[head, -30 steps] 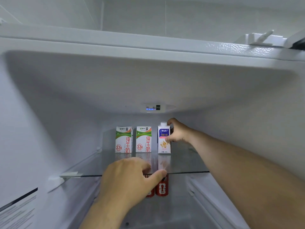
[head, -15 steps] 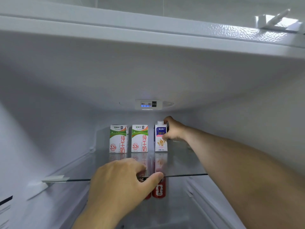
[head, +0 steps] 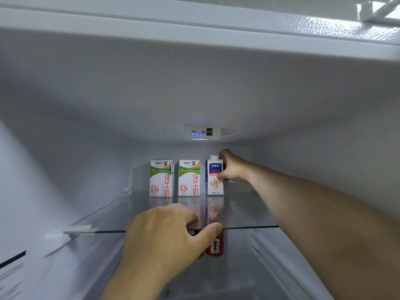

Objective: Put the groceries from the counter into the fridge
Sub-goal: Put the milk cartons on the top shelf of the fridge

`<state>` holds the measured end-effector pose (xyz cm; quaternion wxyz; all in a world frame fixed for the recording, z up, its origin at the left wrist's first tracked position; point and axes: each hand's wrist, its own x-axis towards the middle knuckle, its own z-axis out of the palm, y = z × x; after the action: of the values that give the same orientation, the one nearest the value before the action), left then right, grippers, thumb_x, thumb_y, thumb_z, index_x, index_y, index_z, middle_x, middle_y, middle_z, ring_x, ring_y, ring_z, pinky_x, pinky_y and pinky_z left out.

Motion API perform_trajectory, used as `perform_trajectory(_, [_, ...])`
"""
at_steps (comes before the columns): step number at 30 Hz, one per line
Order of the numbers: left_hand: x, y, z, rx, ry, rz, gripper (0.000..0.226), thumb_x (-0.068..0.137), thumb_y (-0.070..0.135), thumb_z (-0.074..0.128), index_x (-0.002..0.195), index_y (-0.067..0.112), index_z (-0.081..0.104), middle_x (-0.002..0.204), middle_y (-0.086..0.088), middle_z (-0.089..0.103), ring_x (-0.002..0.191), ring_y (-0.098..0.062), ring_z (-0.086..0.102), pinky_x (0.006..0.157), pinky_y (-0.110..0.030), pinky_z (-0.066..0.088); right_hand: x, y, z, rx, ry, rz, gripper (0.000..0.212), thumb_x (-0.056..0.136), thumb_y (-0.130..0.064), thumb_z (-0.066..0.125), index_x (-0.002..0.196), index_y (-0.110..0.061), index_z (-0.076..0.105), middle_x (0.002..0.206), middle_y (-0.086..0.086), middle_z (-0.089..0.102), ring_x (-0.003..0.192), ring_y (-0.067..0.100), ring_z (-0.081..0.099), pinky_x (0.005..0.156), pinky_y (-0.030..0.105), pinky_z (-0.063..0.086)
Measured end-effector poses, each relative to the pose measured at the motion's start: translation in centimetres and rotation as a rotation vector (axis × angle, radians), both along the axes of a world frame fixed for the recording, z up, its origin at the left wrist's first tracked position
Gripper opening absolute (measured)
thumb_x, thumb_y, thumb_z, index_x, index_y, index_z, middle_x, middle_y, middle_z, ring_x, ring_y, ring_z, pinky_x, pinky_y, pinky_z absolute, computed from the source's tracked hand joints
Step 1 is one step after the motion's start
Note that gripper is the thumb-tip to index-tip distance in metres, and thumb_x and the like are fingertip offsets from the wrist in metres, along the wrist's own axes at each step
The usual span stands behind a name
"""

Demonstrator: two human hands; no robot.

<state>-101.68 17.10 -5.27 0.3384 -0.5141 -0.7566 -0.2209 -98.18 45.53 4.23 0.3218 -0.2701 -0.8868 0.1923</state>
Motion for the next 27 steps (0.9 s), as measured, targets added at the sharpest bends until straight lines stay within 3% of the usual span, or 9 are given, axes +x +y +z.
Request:
perform_trajectory(4, [0.0, -0.2, 0.1, -0.023, 0.003, 0.007, 0.075, 0.072, 0.089, 0.016, 0.093, 0.036, 0.064, 0.085, 0.019, 0.060, 0.076, 0.004, 0.053, 0.066, -0.015, 0.044, 0.2, -0.2, -0.1, -0.003, 0.006, 0.009, 0.069, 0.077, 0.002, 0.076, 0.132, -0.013, 0.037, 0.109, 0.008, 0.061, 0.088, 0.018, 0.062, 0.062, 0.025, 0.054])
perform_trajectory(8, [0.0, -0.1, 0.1, -0.007, 0.004, 0.007, 0.075, 0.072, 0.090, 0.017, 0.093, 0.035, 0.064, 0.088, 0.019, 0.062, 0.079, 0.003, 0.055, 0.069, -0.018, 0.046, 0.6, -0.2, 0.0, -0.067, 0.029, 0.011, 0.086, 0.077, -0.001, 0.078, 0.145, -0.019, 0.028, 0.116, 0.010, 0.057, 0.083, 0.016, 0.061, 0.055, 0.022, 0.049])
perform_trajectory(10, [-0.1, -0.1, 0.0, -0.005, 0.006, 0.005, 0.077, 0.072, 0.090, 0.015, 0.093, 0.035, 0.064, 0.087, 0.019, 0.061, 0.078, 0.003, 0.055, 0.071, -0.019, 0.048, 0.9, -0.2, 0.0, -0.061, 0.036, -0.029, 0.090, 0.077, -0.010, 0.080, 0.148, -0.021, 0.027, 0.120, 0.010, 0.054, 0.086, 0.019, 0.058, 0.063, 0.027, 0.047])
perform_trajectory(13, [-0.2, 0.1, 0.0, -0.006, 0.001, -0.006, 0.076, 0.073, 0.090, 0.016, 0.094, 0.036, 0.065, 0.088, 0.019, 0.061, 0.078, 0.003, 0.055, 0.072, -0.020, 0.050, 1.7, -0.6, -0.1, 0.036, 0.022, -0.120, 0.088, 0.080, -0.025, 0.079, 0.150, -0.018, 0.028, 0.139, 0.011, 0.048, 0.111, 0.025, 0.055, 0.084, 0.030, 0.045])
perform_trajectory(15, [-0.2, 0.0, -0.1, 0.001, -0.005, -0.020, 0.076, 0.073, 0.090, 0.017, 0.095, 0.036, 0.065, 0.088, 0.019, 0.061, 0.078, 0.003, 0.055, 0.071, -0.018, 0.049, 2.4, -1.3, 0.2, 0.085, 0.028, -0.149, 0.083, 0.082, -0.032, 0.077, 0.150, -0.016, 0.032, 0.139, 0.012, 0.050, 0.118, 0.026, 0.054, 0.093, 0.030, 0.045])
perform_trajectory(19, [-0.2, 0.0, -0.1, 0.039, 0.002, -0.036, 0.077, 0.071, 0.090, 0.015, 0.090, 0.035, 0.066, 0.081, 0.018, 0.060, 0.072, 0.003, 0.054, 0.062, -0.015, 0.044, 3.2, -3.0, 0.5, 0.099, 0.039, -0.176, 0.060, 0.084, -0.031, 0.072, 0.136, -0.012, 0.050, 0.130, 0.010, 0.058, 0.111, 0.024, 0.058, 0.087, 0.029, 0.045])
perform_trajectory(23, [-0.3, 0.0, -0.2, 0.059, -0.021, -0.040, 0.073, 0.072, 0.089, 0.020, 0.089, 0.035, 0.067, 0.085, 0.018, 0.063, 0.078, 0.001, 0.057, 0.067, -0.021, 0.048, 3.7, -5.1, -0.4, 0.099, 0.022, -0.151, 0.022, 0.085, -0.024, 0.073, 0.103, -0.013, 0.066, 0.102, 0.004, 0.067, 0.086, 0.016, 0.058, 0.080, 0.030, 0.047])
perform_trajectory(27, [-0.1, -0.3, 0.0, 0.077, -0.027, -0.053, 0.071, 0.075, 0.088, 0.023, 0.082, 0.032, 0.066, 0.080, 0.016, 0.062, 0.074, -0.001, 0.056, 0.061, -0.021, 0.045, 5.1, -7.1, -1.2, 0.078, 0.092, -0.127, 0.016, 0.084, -0.027, 0.070, 0.091, -0.012, 0.069, 0.089, 0.001, 0.068, 0.087, 0.021, 0.064, 0.080, 0.036, 0.051])
